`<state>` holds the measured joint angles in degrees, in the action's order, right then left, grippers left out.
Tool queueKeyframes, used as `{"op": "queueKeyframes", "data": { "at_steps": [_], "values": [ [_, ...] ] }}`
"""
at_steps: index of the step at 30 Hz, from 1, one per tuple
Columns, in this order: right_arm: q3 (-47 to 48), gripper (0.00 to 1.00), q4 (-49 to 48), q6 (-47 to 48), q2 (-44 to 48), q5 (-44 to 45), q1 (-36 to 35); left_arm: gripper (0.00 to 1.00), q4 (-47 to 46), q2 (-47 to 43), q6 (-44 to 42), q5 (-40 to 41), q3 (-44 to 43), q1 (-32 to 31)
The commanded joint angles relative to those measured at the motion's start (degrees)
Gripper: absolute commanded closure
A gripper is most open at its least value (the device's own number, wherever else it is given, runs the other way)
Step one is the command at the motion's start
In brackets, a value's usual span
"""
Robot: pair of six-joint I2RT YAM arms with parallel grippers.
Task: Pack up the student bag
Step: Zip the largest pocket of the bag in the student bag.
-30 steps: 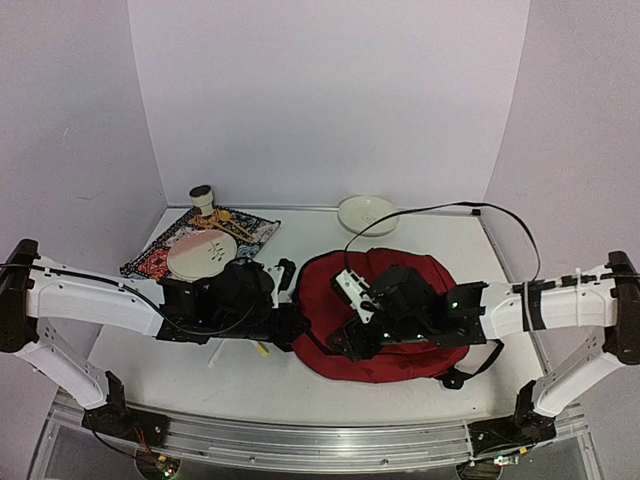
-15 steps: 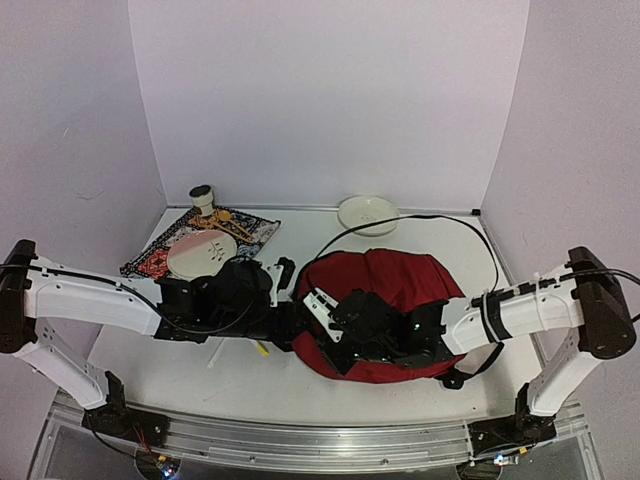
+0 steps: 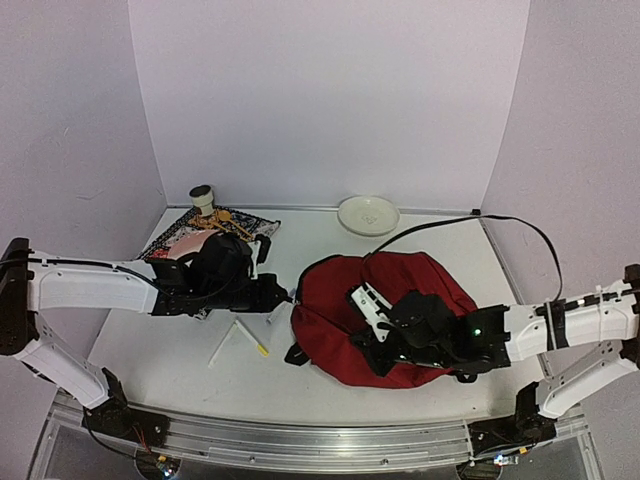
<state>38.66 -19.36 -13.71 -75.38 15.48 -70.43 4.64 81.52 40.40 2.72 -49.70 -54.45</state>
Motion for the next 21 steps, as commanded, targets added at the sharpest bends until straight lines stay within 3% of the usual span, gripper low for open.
{"op": "queueKeyframes", "data": {
  "at_steps": [1, 8, 12, 21],
  "values": [
    [-4.42, 1.00, 7.94, -2.43, 7.54, 3.68, -0.15, 1.00, 3.06, 1.58, -4.69, 5.89, -3.69, 5.55],
    [-8.46, 1.00, 12.32, -6.40, 17.32, 5.95, -0.15, 1.00, 3.58, 6.92, -8.89, 9.63, -8.29, 8.99],
    [-8.28, 0.96, 12.33, -7.41, 19.11, 4.46, -0.14, 1.00, 2.91, 10.42, -9.05, 1.64, -11.43, 8.46],
    [1.38, 0.48, 12.02, -8.79, 13.15, -0.15, -0.14, 1.00, -1.43, 9.42, -4.02, -6.35, -10.85, 0.45]
  ]
}}
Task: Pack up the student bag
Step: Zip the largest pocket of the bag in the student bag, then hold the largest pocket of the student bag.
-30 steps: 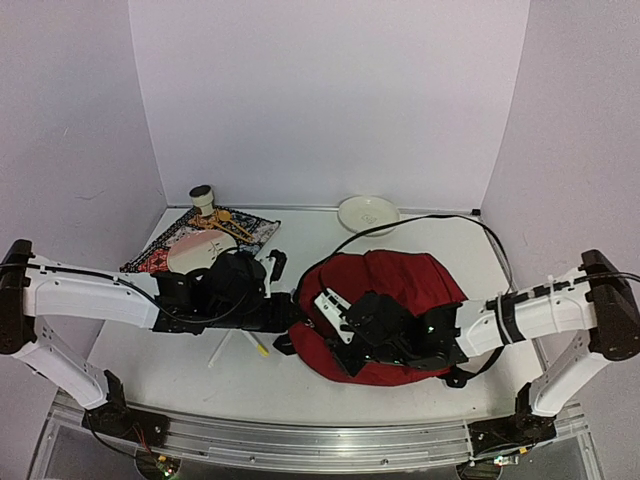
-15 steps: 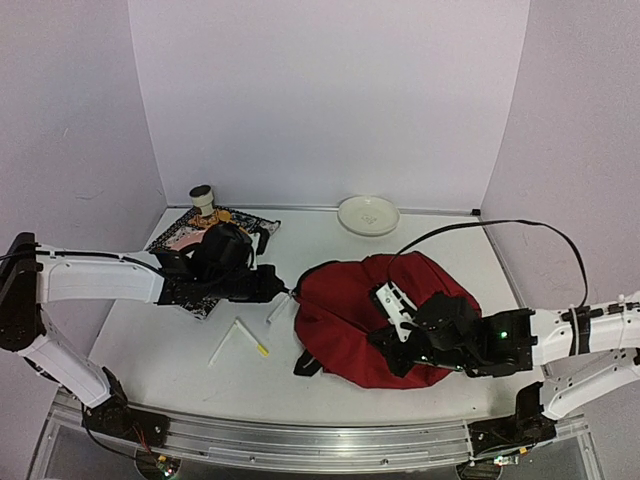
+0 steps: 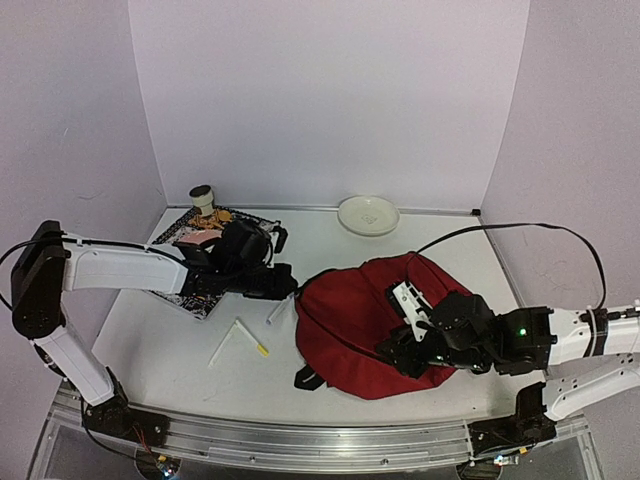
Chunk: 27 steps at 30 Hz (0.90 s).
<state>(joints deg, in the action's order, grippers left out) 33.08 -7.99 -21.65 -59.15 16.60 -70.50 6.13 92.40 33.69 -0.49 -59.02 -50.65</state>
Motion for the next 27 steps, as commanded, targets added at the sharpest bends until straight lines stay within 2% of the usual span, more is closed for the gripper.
{"op": "queueKeyframes", "data": {
  "at_steps": [1, 6, 15, 22, 25, 27],
  "values": [
    [8.13, 0.45, 0.19, -0.86, -4.19, -1.71, -0.08, 1.00, -3.34, -1.75, 3.28, -3.58, -1.21, -3.79],
    [16.15, 0.34, -1.77, -1.62, -14.24, -3.72, -0.08, 1.00, -5.86, -2.94, 5.94, -6.30, 0.14, -5.38],
    [26.88, 0.33, -2.38, -3.52, -29.09, 2.19, -0.08, 1.00, -7.69, -8.01, 7.53, -8.47, 1.34, -5.86],
    [31.04, 0.30, -2.66, -5.16, -34.38, 1.30, -0.08, 1.00, -8.61, -8.47, 8.79, -10.24, 1.21, -6.03],
    [30.85, 0.34, -2.39, -5.88, -35.36, 4.15, -0.08, 1.00, -9.15, -8.29, 8.94, -10.82, 0.97, -6.21],
    [30.25, 0.45, -1.53, -6.19, -35.52, 6.29, -0.08, 1.00, -9.16, -8.41, 8.55, -10.59, 0.71, -6.21]
  ]
}}
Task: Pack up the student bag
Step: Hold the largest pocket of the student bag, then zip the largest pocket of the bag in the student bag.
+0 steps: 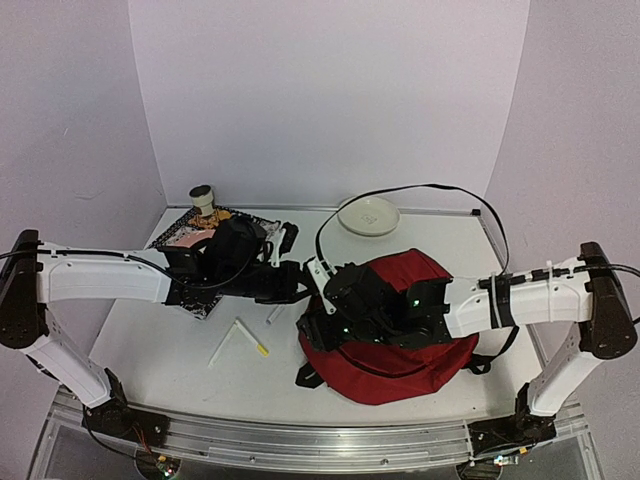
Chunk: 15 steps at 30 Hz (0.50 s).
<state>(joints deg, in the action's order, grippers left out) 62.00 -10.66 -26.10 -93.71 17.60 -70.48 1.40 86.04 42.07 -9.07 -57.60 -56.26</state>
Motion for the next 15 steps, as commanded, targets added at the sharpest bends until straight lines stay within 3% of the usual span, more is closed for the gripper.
{"op": "queueKeyframes", "data": {
  "at_steps": [1, 7, 15],
  "values": [
    [0.94, 0.52, 1.66, -1.73, -0.93, 5.78, -0.10, 1.00, -4.37, -2.21, -0.20, -1.69, -0.89, -0.61],
    [-3.41, 0.97, 4.10, -1.27, 3.11, 4.74, -0.10, 1.00, -2.50, -2.49, -2.93, 1.47, -2.61, -0.49],
    [-10.65, 1.00, 4.15, 6.42, 12.88, -3.98, -0.10, 1.00, 3.20, 2.27, -8.13, 5.89, -7.68, 4.24]
  ]
}}
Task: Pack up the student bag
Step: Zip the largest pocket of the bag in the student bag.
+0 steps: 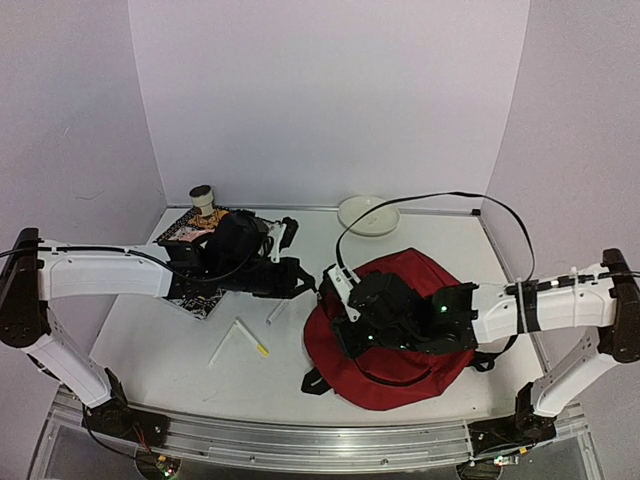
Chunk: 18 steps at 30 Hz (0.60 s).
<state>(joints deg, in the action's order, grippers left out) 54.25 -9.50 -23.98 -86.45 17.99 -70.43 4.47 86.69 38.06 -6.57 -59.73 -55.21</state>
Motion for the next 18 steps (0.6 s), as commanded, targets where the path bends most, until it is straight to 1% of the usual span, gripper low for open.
{"op": "queueKeyframes", "data": {
  "at_steps": [1, 4, 10, 18],
  "values": [
    [-3.65, 1.00, 2.98, 4.91, 6.65, -5.13, -0.14, 1.00, 0.51, 2.29, -4.77, 3.87, -6.27, 3.99],
    [-5.58, 1.00, 2.85, 6.28, 9.99, -7.69, -0.14, 1.00, 1.49, 5.01, -6.83, 4.63, -8.97, 6.26],
    [-8.19, 1.00, 2.46, 8.87, 16.92, -11.62, -0.14, 1.00, 2.64, 12.01, -10.85, 4.71, -15.57, 8.23],
    [-10.91, 1.00, 1.54, 10.19, 30.76, -12.14, -0.14, 1.00, 2.77, 24.72, -11.32, 1.22, -22.04, 8.54]
  ]
}}
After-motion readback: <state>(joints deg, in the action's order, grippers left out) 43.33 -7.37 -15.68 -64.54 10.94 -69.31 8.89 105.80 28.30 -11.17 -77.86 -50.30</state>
